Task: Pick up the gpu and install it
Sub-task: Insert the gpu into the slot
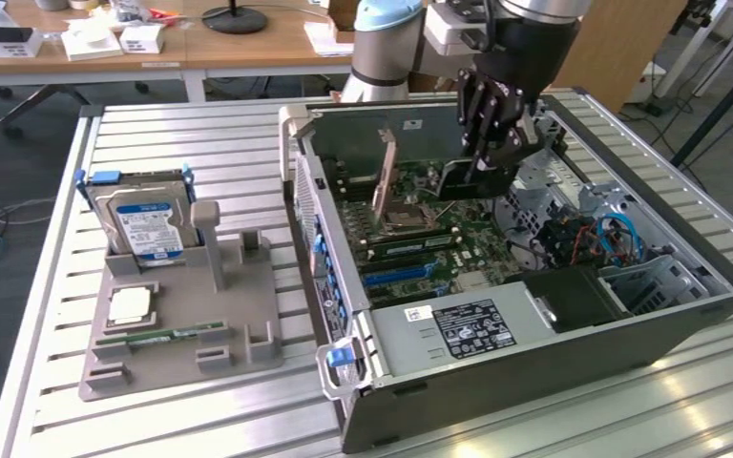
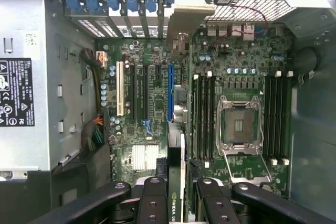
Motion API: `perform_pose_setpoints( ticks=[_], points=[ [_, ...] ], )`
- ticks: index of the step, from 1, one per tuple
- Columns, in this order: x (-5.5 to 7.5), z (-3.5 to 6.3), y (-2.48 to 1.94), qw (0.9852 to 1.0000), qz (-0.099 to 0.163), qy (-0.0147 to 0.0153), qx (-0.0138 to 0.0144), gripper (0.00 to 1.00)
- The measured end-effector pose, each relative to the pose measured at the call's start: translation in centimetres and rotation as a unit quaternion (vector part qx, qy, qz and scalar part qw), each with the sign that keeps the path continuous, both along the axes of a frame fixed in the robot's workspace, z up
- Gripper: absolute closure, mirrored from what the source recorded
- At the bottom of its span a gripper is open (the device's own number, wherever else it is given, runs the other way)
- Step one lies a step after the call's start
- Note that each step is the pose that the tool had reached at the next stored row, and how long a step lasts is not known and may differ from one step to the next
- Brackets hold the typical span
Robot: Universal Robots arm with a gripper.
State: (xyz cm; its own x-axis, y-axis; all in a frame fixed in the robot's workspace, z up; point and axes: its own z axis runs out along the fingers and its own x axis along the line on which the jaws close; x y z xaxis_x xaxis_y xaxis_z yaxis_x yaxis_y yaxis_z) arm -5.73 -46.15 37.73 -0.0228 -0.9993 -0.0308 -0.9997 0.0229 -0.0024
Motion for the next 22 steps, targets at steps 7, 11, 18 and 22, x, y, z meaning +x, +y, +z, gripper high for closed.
perform_pose_setpoints(
  ticks=[7, 11, 18, 22],
  points=[
    [0.0, -1.28, 0.01, 1.0, -0.005, 0.0, 0.0, 0.74],
    [0.0, -2.01, 0.01, 1.0, -0.008, 0.0, 0.0, 0.74],
    [0.0, -3.29, 0.01, 0.9999, -0.012, 0.0, 0.0, 0.74],
    [0.0, -4.0, 0.01, 0.9999, -0.014, 0.0, 0.0, 0.74]
  ],
)
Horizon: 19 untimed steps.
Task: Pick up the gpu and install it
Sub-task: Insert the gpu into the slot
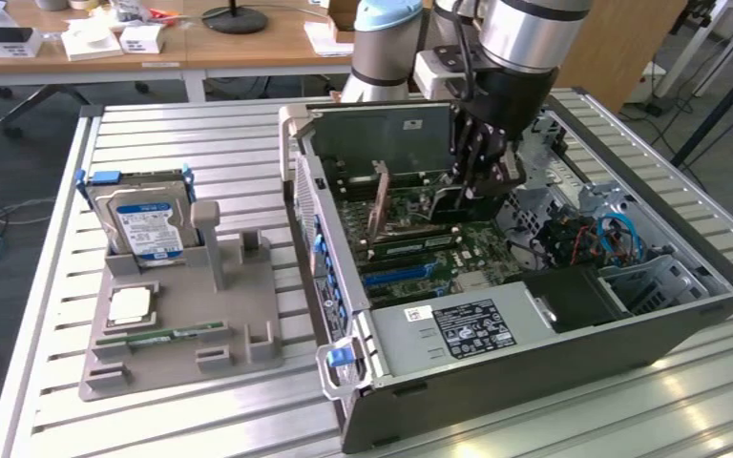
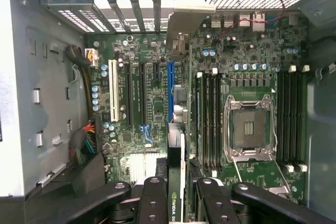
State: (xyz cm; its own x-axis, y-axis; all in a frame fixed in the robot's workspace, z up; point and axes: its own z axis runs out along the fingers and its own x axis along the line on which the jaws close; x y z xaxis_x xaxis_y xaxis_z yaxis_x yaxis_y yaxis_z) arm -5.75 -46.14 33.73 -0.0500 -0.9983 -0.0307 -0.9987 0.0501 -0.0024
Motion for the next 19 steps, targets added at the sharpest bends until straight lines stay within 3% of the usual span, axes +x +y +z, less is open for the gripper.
perform_pose_setpoints(
  ticks=[19],
  points=[
    [-0.55, -0.8, 0.04, 1.0, -0.001, -0.0011, 0.0001, 0.74]
  ],
)
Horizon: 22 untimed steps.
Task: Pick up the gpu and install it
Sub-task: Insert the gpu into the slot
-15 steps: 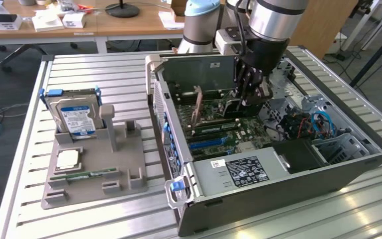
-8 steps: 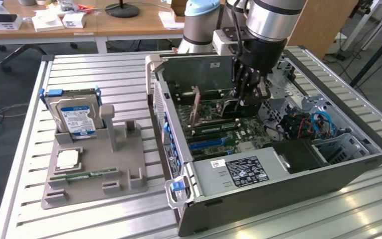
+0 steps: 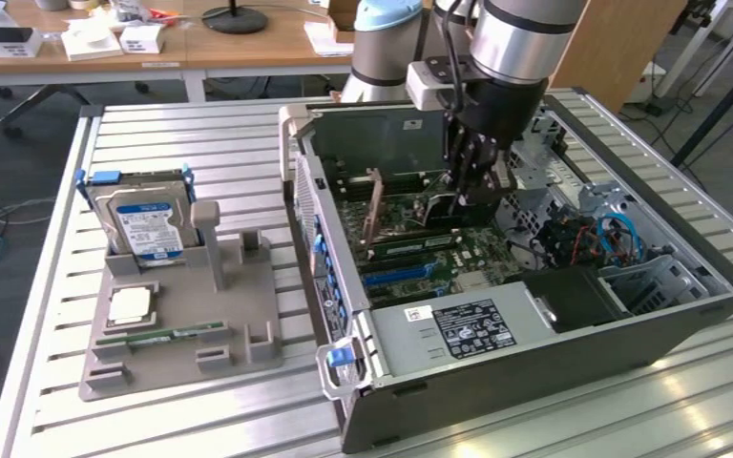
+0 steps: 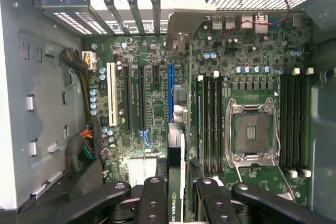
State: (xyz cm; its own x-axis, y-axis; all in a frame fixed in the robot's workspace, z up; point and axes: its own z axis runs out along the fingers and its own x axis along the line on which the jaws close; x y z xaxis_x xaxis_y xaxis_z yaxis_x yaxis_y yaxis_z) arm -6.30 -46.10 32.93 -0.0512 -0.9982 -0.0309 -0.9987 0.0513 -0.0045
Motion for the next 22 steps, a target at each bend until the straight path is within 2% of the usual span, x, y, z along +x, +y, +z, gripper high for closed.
perform_pose_setpoints(
  ticks=[4, 18, 22],
  points=[
    [-0.03, -0.42, 0.0, 1.0, 0.0, 0.0, -0.0001, 0.74],
    [-0.34, -0.48, 0.0, 1.0, 0.0, -0.0002, -0.0001, 0.74],
    [-0.34, -0.93, 0.0, 1.0, 0.0, -0.0002, -0.0001, 0.74]
  ],
)
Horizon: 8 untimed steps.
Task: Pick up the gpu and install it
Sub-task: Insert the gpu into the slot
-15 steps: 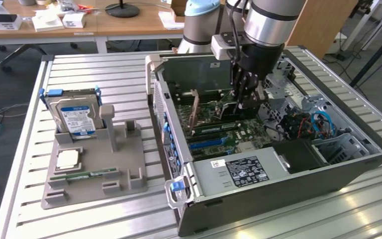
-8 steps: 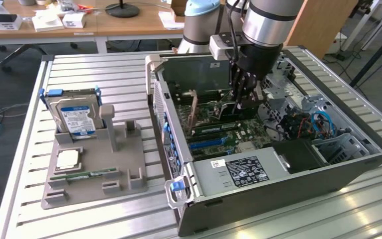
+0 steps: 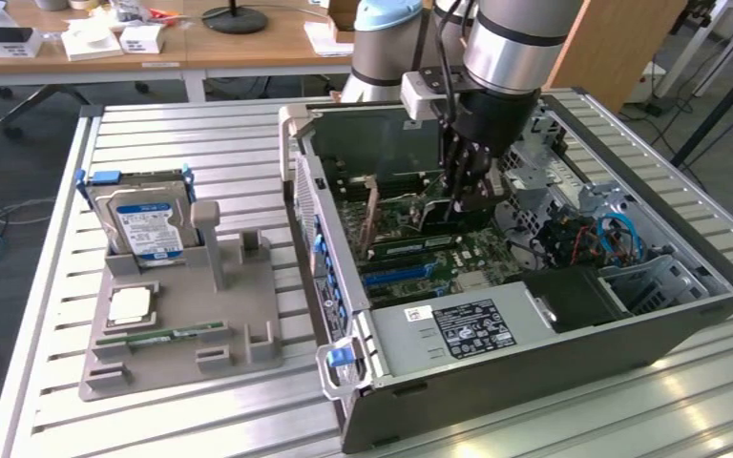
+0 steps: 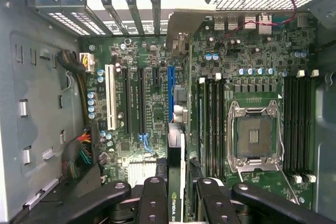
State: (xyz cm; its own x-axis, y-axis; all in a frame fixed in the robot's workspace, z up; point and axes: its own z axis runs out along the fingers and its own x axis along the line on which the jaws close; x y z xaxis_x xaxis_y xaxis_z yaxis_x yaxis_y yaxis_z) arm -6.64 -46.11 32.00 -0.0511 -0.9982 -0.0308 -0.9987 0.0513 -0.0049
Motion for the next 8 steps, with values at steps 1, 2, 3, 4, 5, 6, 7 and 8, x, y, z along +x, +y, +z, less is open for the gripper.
perform_pose_setpoints(
  ticks=[1, 2, 3, 4, 5, 6, 7, 8],
  points=[
    [0.0, -0.09, 0.0, 1.0, 0.0, 0.0, 0.0, 0.74],
    [0.0, -0.18, 0.0, 1.0, 0.0, 0.0, 0.0, 0.74],
    [0.0, -0.28, 0.0, 1.0, 0.0, 0.0, 0.0001, 0.74],
    [0.0, -0.41, 0.0, 1.0, 0.0, 0.0, 0.0, 0.74],
    [0.0, -0.52, 0.0, 1.0, 0.0, 0.0, 0.0, 0.74],
    [0.0, -0.64, 0.0, 1.0, 0.0, 0.0, 0.0, 0.74],
    [0.0, -0.77, 0.0, 1.0, 0.0, 0.0, 0.0, 0.74],
    [0.0, -0.92, 0.0, 1.0, 0.0, 0.0, 0.0, 0.74]
  ],
)
